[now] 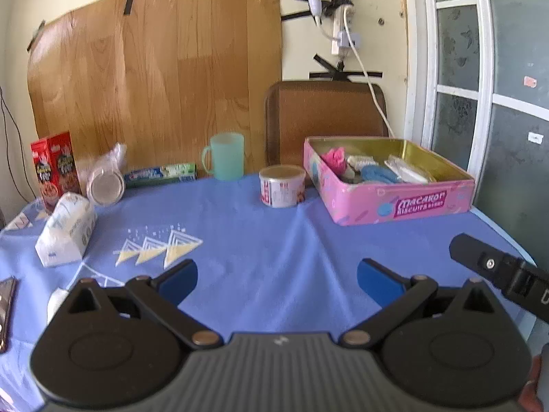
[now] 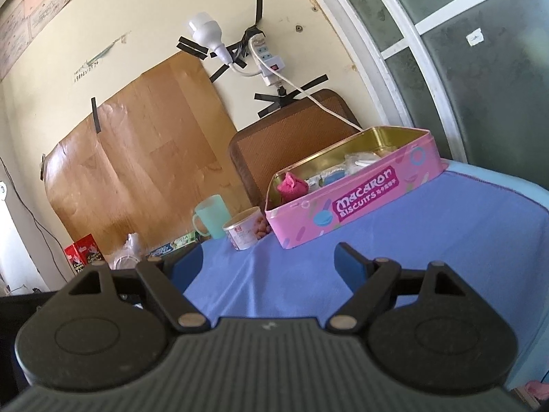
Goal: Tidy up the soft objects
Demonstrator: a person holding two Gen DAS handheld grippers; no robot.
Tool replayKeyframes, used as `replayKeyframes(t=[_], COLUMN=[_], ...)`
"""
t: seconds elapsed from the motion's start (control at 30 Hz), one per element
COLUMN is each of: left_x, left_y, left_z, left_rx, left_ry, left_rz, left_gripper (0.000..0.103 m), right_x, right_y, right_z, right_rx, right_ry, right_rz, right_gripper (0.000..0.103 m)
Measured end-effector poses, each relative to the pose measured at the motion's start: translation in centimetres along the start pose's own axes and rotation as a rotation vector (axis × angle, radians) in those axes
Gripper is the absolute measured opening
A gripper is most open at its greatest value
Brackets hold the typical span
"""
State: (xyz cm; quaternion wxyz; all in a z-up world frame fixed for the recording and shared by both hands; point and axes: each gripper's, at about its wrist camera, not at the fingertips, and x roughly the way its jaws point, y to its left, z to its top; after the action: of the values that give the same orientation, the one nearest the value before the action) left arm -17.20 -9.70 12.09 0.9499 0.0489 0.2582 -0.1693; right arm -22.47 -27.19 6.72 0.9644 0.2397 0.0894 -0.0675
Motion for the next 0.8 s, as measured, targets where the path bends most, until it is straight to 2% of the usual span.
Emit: replayKeyframes(t=[0.23,0.47,0.8], left_x=[0.64,0.67,0.69], left_y=[0.38,0.10,-0.26], left_z=[-0.46,-0.57,-0.79], left_rx=[-0.019,-0.014,-0.008], left_ry=[0.059,0.069,0.082], left_rz=[-0.036,-0.038,-0.052], left_gripper=[0.103,0.103,0.103], right_x=[0.16,-0.52,-0.30], right_y=[0.04,-0.78,-0.78], right_z=[-0.13,0.13,-0.10], right_rx=[-0.001,0.028,0.029], right_ry=[0.009,-0.042,-0.032], right_rz=[-0.002,-0.038,-0.052], right_gripper=[0.086,0.086,0.089])
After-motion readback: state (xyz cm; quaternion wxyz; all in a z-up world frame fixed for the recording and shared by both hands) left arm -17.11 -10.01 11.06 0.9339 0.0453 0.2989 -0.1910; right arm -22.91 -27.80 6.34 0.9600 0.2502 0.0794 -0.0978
